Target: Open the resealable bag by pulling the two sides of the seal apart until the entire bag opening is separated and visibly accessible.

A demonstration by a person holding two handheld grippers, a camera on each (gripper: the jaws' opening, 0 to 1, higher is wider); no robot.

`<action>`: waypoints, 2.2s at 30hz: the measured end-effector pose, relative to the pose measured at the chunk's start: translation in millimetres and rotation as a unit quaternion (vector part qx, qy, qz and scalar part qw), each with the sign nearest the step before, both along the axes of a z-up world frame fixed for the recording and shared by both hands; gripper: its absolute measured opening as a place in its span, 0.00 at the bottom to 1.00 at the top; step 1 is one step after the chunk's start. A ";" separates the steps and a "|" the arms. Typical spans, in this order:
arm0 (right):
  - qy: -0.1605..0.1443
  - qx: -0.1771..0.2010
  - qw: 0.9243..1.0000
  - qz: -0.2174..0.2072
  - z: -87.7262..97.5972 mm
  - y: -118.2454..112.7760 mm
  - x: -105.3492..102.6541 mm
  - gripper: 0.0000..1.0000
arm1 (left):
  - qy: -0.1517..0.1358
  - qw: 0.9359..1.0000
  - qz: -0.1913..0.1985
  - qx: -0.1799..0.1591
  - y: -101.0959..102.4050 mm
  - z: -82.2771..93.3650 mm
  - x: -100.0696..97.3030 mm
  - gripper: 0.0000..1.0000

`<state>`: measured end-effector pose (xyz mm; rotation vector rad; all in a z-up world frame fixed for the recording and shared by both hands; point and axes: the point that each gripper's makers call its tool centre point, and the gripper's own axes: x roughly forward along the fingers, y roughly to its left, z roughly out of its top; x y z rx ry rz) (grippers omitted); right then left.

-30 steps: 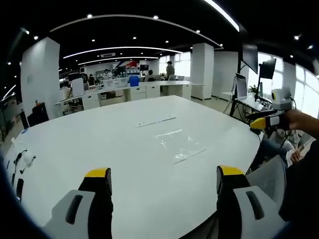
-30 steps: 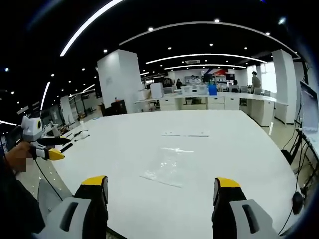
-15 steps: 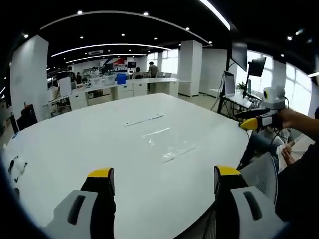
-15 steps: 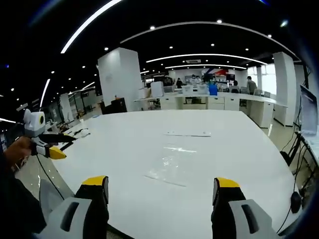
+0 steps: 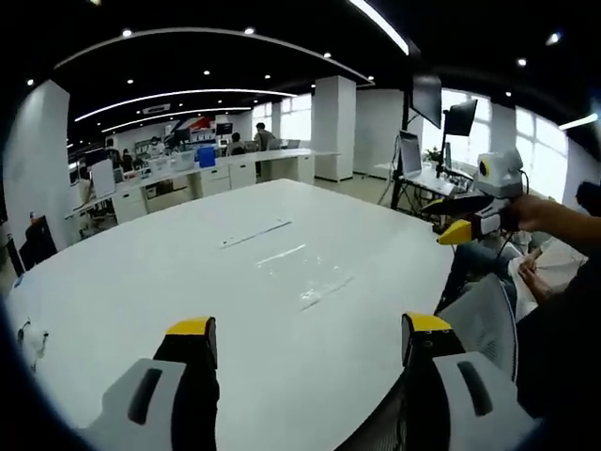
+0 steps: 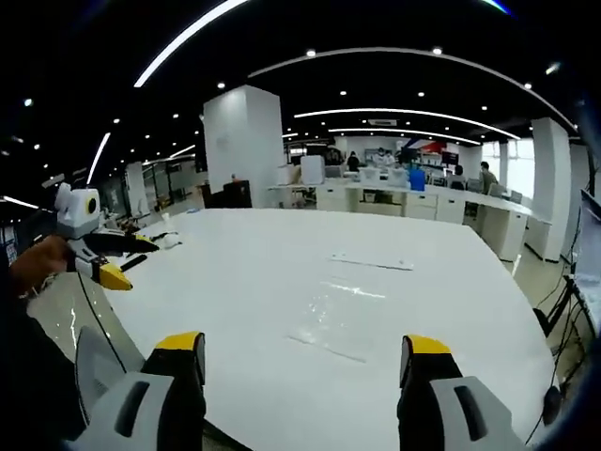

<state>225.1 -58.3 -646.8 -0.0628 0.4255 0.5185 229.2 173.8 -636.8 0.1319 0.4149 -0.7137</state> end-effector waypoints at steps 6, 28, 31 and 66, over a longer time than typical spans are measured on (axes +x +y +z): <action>0.007 -0.005 1.000 0.016 -3.3 5.7 6.5 0.80 | -0.010 1.000 0.009 -0.005 1.2 10.7 2.6 0.78; -0.004 -0.028 0.993 0.113 -43.3 36.0 54.5 0.69 | -0.050 0.999 0.010 -0.004 -0.7 7.2 18.5 0.91; 0.002 -0.031 0.992 0.120 -49.7 38.0 60.5 0.66 | -0.047 0.999 0.002 -0.011 -6.4 8.8 17.7 0.93; 0.049 -0.038 0.983 0.176 -104.4 44.3 89.9 0.54 | 0.043 0.999 0.009 0.017 -7.2 -42.4 24.7 0.85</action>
